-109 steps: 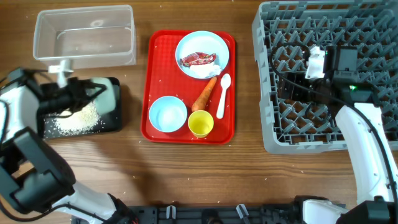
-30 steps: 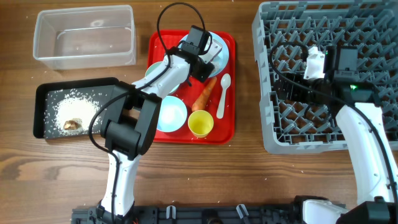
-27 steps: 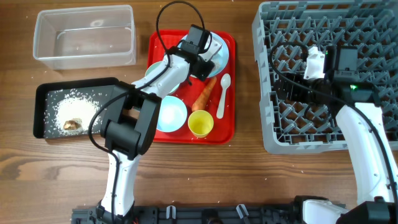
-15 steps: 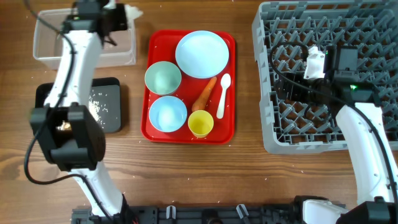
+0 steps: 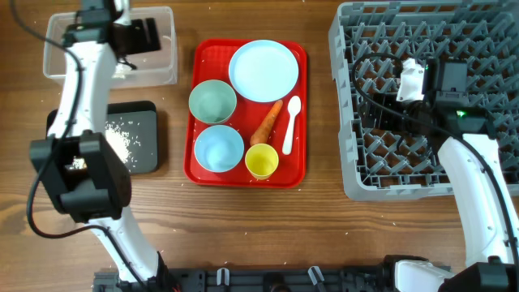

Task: Sort waste into correct bins and load items into the dishwasher rack
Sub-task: 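Set the empty plate back on the red tray, then grasp and lift the yellow cup with the left gripper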

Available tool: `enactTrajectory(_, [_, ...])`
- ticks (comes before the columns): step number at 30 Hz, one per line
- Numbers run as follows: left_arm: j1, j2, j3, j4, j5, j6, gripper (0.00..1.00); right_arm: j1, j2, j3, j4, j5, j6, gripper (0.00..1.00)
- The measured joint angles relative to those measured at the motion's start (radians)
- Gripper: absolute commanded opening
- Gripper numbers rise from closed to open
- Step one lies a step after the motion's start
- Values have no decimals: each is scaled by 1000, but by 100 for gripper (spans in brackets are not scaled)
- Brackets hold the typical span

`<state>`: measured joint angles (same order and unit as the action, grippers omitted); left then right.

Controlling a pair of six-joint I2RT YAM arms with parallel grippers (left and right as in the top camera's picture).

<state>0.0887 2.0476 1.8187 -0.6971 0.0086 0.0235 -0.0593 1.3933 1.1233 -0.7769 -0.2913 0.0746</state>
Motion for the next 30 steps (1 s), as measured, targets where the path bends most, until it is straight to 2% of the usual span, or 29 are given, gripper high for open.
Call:
enactTrajectory(1, [-60,-2,0,-19,-1,1,100,0,0,0,1,0,0,84])
enactTrajectory(3, [-158,-14,0,-61,-5,23,92,0,0,0,0,0,0,84])
enactTrajectory(5, [-300,-23,0,-157,3,47,90,0,0,0,1,0,0,84])
enactTrajectory(7, [-365,-23,0,-270,16,21,79,0,0,0,0,0,0,84])
enactTrajectory(10, [-403,-24,-9,-406,58,-46,76,0,0,0,0,0,0,84])
enactTrajectory(15, [-475,-32,-137,-316,84,-154,75,0,0,0,0,-1,0,84])
enactTrajectory(21, [-477,-32,-153,-334,122,-182,73,32,0,0,16,-80,3,84])
enactTrajectory(23, [-511,-37,-155,-411,151,-183,68,57,0,0,16,-83,3,84])
enactTrajectory(26, [-562,-97,-159,-522,166,-181,50,57,0,0,15,-83,3,84])
enactTrajectory(30, [-576,-163,-173,-601,174,-143,49,57,0,0,15,-81,3,84])
